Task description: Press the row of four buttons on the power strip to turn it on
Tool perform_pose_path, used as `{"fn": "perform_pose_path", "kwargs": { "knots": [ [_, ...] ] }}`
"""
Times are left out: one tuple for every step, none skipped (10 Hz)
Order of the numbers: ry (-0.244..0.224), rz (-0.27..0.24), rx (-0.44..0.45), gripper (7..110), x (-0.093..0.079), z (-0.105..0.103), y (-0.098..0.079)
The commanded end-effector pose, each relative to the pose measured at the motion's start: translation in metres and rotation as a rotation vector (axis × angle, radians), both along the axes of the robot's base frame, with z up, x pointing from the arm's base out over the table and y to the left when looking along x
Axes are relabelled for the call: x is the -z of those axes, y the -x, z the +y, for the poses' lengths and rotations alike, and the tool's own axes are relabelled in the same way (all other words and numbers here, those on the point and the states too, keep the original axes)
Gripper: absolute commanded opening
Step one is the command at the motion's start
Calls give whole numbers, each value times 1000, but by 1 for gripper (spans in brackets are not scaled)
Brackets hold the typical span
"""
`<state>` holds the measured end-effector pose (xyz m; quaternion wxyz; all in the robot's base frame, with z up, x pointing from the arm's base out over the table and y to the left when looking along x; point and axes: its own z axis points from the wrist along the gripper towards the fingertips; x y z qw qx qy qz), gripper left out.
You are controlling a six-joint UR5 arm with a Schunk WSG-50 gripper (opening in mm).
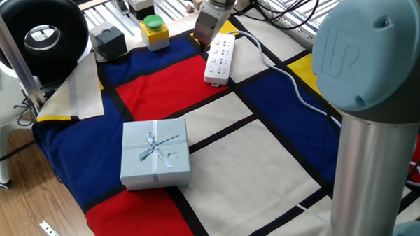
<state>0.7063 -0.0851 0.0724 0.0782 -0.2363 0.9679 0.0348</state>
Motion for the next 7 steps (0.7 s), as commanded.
{"fn": "perform_pose_path", "kwargs": {
  "knots": [
    [-14,19,-39,66,-9,-20,-12],
    [-28,26,-66,66,-13,-31,-20],
    [-44,34,-88,66,-12,-41,-26],
    [-50,37,-110,66,-10,-50,-31],
    [-49,39,-130,66,-7,-59,-37],
    [-48,36,-139,66,0,-64,-42],
    [-44,32,-140,66,8,-67,-44]
  ]
}}
